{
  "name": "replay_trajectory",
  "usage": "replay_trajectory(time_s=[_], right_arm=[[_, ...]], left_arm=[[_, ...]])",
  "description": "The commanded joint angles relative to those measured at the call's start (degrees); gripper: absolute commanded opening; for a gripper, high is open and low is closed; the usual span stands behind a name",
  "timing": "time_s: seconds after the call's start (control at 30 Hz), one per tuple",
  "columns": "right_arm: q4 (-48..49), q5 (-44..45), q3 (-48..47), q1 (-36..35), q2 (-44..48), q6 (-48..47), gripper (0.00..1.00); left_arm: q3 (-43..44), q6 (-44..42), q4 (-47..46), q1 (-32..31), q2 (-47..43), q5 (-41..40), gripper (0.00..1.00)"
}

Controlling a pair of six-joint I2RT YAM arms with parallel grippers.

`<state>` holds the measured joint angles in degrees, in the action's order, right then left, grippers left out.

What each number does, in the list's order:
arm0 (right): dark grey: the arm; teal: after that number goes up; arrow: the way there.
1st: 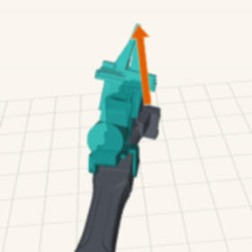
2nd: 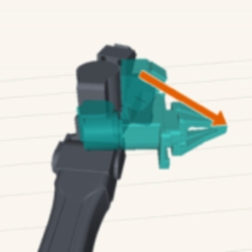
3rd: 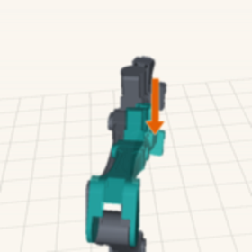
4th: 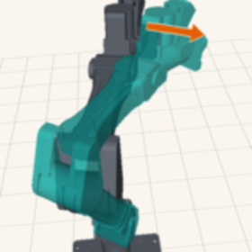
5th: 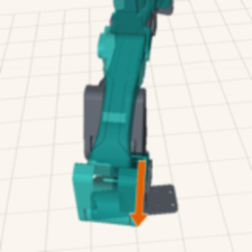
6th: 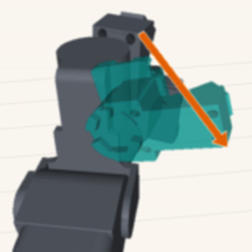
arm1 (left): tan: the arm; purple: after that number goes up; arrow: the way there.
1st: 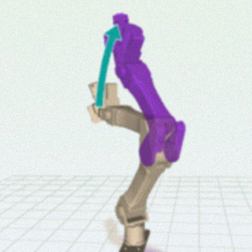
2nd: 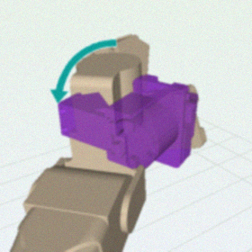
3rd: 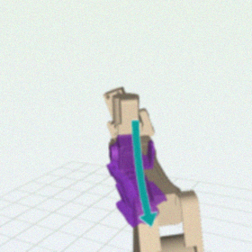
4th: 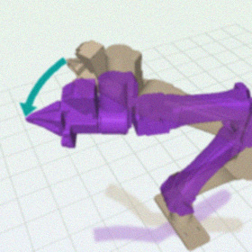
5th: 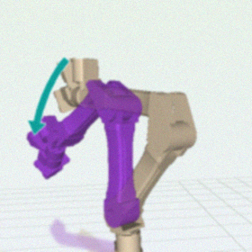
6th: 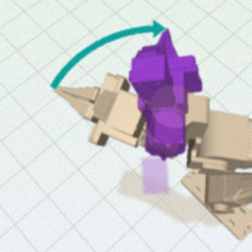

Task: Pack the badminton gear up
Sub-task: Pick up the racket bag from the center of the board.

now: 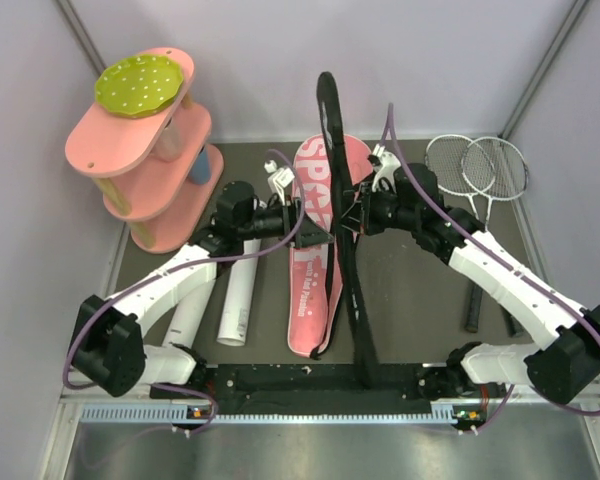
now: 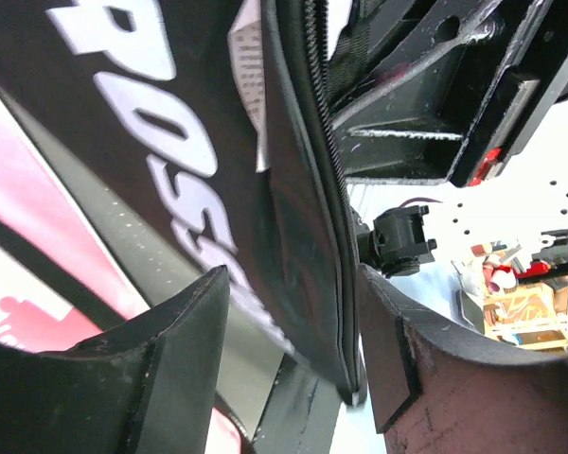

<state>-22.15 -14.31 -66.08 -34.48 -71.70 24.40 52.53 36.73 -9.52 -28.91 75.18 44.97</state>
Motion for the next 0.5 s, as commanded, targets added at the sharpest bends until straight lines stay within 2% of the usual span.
replay_trajectory(time_s=[0.0, 0.23, 0.27, 0.3, 0.37, 0.4, 0.47], right_arm=[[4.4, -4.9, -3.8, 0.0, 0.5, 4.6, 0.00], [4.4, -5.6, -3.2, 0.0, 1.7, 5.0, 0.00], [4.4, -5.6, -3.0, 0.2, 1.8, 5.1, 0.00], [4.4, -5.6, -3.0, 0.2, 1.9, 5.0, 0.00], [4.5, -6.1, -2.8, 0.9, 2.5, 5.0, 0.00], [4.6, -6.3, -2.6, 1.3, 2.7, 5.0, 0.00], [4.8, -8.1, -2.1, 2.6, 3.0, 5.0, 0.00]], left_arm=[[1.3, 2.2, -6.8, -4.5, 1.3, -5.4, 0.61], [5.1, 2.5, -6.8, -6.9, 4.5, -8.6, 0.61], [5.6, 2.0, -5.8, -7.0, 4.8, -9.5, 0.58], [6.1, 1.1, -2.4, -6.9, 5.2, -10.2, 0.44], [6.8, -0.1, 0.1, -6.9, 5.3, -12.0, 0.33], [6.7, -1.1, 1.0, -6.9, 5.0, -13.0, 0.30], [6.0, -2.0, 2.2, -6.9, 4.1, -14.5, 0.33]])
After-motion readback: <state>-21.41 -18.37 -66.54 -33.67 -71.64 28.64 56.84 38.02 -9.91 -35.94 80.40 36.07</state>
